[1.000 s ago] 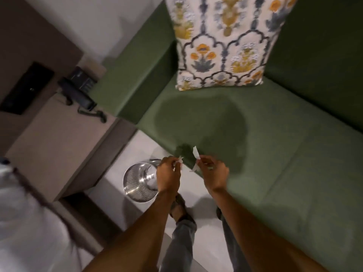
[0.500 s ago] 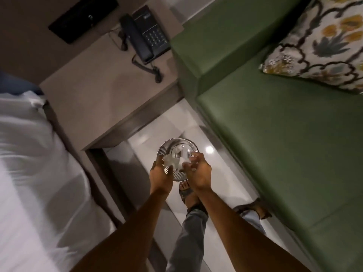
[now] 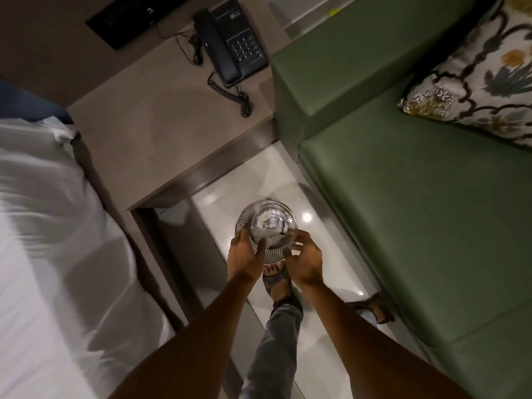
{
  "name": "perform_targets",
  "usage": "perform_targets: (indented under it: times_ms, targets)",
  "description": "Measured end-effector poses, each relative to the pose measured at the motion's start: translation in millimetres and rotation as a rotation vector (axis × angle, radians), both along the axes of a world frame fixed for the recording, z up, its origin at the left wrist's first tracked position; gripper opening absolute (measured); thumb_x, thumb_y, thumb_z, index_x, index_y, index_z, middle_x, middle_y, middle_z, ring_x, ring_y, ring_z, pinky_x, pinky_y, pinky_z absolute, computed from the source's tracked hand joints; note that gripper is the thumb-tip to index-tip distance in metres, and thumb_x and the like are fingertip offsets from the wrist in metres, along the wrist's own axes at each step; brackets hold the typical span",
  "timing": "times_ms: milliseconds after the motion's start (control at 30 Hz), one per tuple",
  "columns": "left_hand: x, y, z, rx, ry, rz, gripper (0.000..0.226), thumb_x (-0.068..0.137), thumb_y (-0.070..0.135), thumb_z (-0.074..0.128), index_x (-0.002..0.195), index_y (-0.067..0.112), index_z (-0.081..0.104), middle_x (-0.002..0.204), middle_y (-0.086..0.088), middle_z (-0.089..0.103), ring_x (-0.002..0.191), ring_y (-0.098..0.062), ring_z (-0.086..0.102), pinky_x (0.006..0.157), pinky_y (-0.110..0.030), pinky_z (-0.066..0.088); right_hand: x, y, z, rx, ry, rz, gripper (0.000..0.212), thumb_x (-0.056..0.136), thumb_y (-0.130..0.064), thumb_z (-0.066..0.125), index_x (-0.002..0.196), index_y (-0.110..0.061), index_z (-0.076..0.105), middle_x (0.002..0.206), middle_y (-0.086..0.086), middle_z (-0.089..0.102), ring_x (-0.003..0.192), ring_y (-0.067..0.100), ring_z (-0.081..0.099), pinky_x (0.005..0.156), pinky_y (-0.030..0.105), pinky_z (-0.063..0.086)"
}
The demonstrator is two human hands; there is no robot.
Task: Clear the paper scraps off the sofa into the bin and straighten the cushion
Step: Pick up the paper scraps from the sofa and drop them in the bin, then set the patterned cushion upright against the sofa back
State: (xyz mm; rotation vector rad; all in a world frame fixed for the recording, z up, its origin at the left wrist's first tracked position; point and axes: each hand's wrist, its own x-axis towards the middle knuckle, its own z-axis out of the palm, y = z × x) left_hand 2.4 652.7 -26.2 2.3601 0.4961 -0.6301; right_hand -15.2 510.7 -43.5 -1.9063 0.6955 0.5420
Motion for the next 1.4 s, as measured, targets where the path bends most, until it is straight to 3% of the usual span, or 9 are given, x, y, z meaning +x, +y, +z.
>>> perform_targets:
  times_ms: [233,367,500,600,833,967,1067,1233,1400]
  targets:
    - [15.1,-40.8,19.2,-0.035,-0.028,-0.12,0.078,0.099,0.047,0.069,0.159,0.011,0.035,0.161,-0.016,0.045,0.146,-0.035,0.043,0.119,-0.05,0.042,14.9,-49.6,22.1,-0.047,-0.082,-0.006,0.052,0.088,-0.027,0.082,0.135,-0.018,0.061,0.128,0.004,0.073,0.114,0.024,0.07,0.096,0.037,0.059]
    - [23.7,-78.0,34.1,0.012,-0.069,-0.15,0.074,0.102,0.049,0.062,0.156,0.004,0.04,0.159,-0.019,0.047,0.148,-0.039,0.041,0.122,-0.054,0.036,22.0,-90.7,38.4,-0.068,-0.1,-0.034,0.06,0.089,-0.025,0.082,0.143,-0.011,0.059,0.143,0.011,0.066,0.133,0.03,0.062,0.114,0.045,0.051]
    - [32.0,-133.2,53.3,0.023,-0.09,-0.169,0.08,0.102,0.061,0.054,0.16,0.009,0.034,0.165,-0.014,0.041,0.152,-0.036,0.036,0.122,-0.058,0.034,29.2,-146.8,57.7,-0.171,-0.158,-0.054,0.058,0.087,-0.023,0.085,0.138,-0.007,0.063,0.139,0.014,0.068,0.128,0.032,0.065,0.113,0.037,0.049]
    - [43.9,-179.0,64.8,-0.002,-0.12,-0.198,0.087,0.099,0.069,0.054,0.161,0.013,0.03,0.166,-0.014,0.04,0.152,-0.035,0.036,0.124,-0.054,0.033,39.8,-201.9,73.3,-0.141,-0.219,-0.098,0.058,0.086,-0.022,0.086,0.137,-0.012,0.06,0.136,0.013,0.068,0.125,0.032,0.066,0.11,0.044,0.053]
    - [115.1,-297.9,81.2,-0.194,-0.219,-0.059,0.1,0.084,0.087,0.055,0.158,0.021,0.037,0.159,-0.01,0.047,0.146,-0.031,0.042,0.123,-0.05,0.036,82.6,-333.6,94.0,-0.215,-0.354,-0.407,0.088,0.082,-0.058,0.083,0.152,-0.017,0.05,0.151,0.01,0.057,0.14,0.028,0.057,0.116,0.046,0.049]
    - [168.0,-360.8,93.4,-0.361,-0.234,0.107,0.125,0.071,0.096,0.055,0.161,0.013,0.032,0.168,-0.014,0.035,0.155,-0.029,0.031,0.13,-0.044,0.023,115.1,-386.3,106.0,-0.047,-0.41,-0.692,0.123,0.066,-0.081,0.08,0.162,-0.023,0.032,0.168,0.001,0.037,0.155,0.018,0.036,0.129,0.038,0.031]
    - [213.1,-392.5,100.6,-0.482,-0.306,0.262,0.126,0.07,0.094,0.058,0.164,0.017,0.026,0.171,-0.013,0.028,0.157,-0.027,0.027,0.129,-0.043,0.023,146.6,-418.5,109.2,0.004,-0.408,-0.784,0.139,0.057,-0.091,0.075,0.167,-0.025,0.02,0.175,-0.002,0.021,0.161,0.02,0.024,0.123,0.029,0.019]
    - [274.8,-419.4,107.5,-0.597,-0.184,0.299,0.106,0.085,0.082,0.058,0.166,0.028,0.018,0.171,-0.015,0.026,0.156,-0.036,0.03,0.127,-0.057,0.028,194.9,-449.3,109.5,0.138,-0.449,-0.785,0.124,0.066,-0.077,0.085,0.165,-0.031,0.025,0.172,-0.003,0.031,0.157,0.02,0.035,0.13,0.048,0.033]
    - [280.1,-450.8,113.9,-0.794,-0.104,0.301,0.106,0.088,0.073,0.065,0.167,0.029,0.009,0.17,-0.004,0.034,0.15,-0.024,0.04,0.126,-0.053,0.031,194.7,-441.7,105.5,0.155,-0.488,-0.948,0.099,0.077,-0.069,0.082,0.158,-0.031,0.039,0.159,-0.003,0.049,0.145,0.016,0.051,0.123,0.045,0.044]
